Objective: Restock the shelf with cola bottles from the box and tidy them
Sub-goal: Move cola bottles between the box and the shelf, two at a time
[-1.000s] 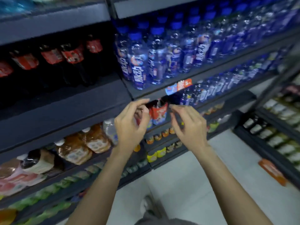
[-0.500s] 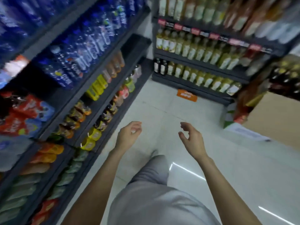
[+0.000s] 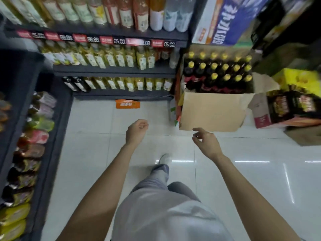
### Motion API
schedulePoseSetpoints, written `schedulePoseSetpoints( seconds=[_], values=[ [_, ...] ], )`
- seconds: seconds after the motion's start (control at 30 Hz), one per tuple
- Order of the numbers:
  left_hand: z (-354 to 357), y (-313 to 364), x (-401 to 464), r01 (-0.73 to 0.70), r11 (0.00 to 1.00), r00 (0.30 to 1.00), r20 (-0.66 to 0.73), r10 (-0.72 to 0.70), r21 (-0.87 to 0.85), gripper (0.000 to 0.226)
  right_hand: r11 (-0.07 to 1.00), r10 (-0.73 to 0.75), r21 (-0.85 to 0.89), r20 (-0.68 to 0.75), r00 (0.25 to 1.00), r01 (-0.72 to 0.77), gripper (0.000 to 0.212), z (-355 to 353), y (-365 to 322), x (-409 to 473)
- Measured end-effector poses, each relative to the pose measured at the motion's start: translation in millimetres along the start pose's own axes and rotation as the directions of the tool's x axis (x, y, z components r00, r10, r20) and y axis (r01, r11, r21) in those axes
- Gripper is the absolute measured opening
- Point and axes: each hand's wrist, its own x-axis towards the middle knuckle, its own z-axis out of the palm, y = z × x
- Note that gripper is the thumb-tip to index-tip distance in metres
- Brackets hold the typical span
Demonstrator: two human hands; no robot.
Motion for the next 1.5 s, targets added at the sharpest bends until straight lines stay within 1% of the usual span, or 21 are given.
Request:
schedulePoseSetpoints(
  seconds=[0.1,0.2,0.3,0.4,0.53,0.6,0.73,0.9,0.97,1.1,1.2,1.3,1.4,1.43,1.5],
  values=[
    [42,65,41,-0.063,0.997,0.996,0.060,0.060,0.041,0.019,0.996,0.049,0.075,-0.059,0.997,-0.044,0.029,-50,27,52],
    [87,117,78,-0.136,0.988,0.983,0.130,0.126,0.070,0.019,0.988,0.096,0.131,-0.113,0.989,-0.081,0.029,-85,55,108],
    [132,156,117,-0.193,0.973,0.973,0.148,0.174,0.125,0.024,0.978,0.134,0.181,-0.142,0.981,-0.108,0.031,-109,80,169],
    [174,181,153,-0.195,0.964,0.973,0.156,0.168,0.182,0.029,0.976,0.147,0.186,-0.173,0.974,-0.114,0.036,-121,106,227],
    [225,188,199,-0.173,0.962,0.978,0.152,0.143,0.212,0.042,0.958,0.215,0.232,-0.196,0.957,-0.168,0.049,-122,135,285],
    [247,185,221,-0.155,0.961,0.982,0.143,0.124,0.228,0.051,0.966,0.187,0.212,-0.168,0.968,-0.150,0.057,-116,150,305],
    [281,178,257,-0.131,0.947,0.987,0.131,0.096,0.294,0.064,0.989,0.095,0.125,-0.099,0.991,-0.082,0.069,-108,169,336],
    [315,171,282,-0.116,0.926,0.987,0.145,0.067,0.359,0.078,0.996,0.069,-0.052,-0.038,0.997,-0.071,0.082,-98,177,362],
    [322,171,288,-0.101,0.924,0.991,0.117,0.062,0.369,0.080,0.995,0.054,-0.082,-0.030,0.998,-0.056,0.084,-93,177,372],
    [330,169,293,-0.092,0.917,0.995,0.077,0.068,0.387,0.078,0.994,0.059,-0.091,-0.073,0.996,-0.066,0.074,-88,176,382],
    [326,168,287,-0.122,0.906,0.992,0.029,0.120,0.406,0.073,0.996,-0.009,-0.091,-0.142,0.990,-0.004,0.070,-92,174,373],
    [309,170,270,-0.133,0.927,0.984,-0.069,0.167,0.351,0.070,0.989,-0.143,-0.055,-0.204,0.969,0.134,0.069,-103,164,359],
    [285,179,236,-0.148,0.971,0.964,-0.190,0.184,0.188,0.069,0.949,-0.298,0.025,-0.263,0.918,0.315,0.069,-128,141,342],
    [276,183,221,-0.156,0.980,0.955,-0.235,0.182,0.126,0.069,0.927,-0.334,0.084,-0.260,0.906,0.366,0.069,-141,129,335],
    [252,194,188,-0.147,0.989,0.936,-0.326,0.130,-0.029,0.068,0.870,-0.399,0.216,-0.219,0.890,0.443,0.068,-164,100,316]
  ],
)
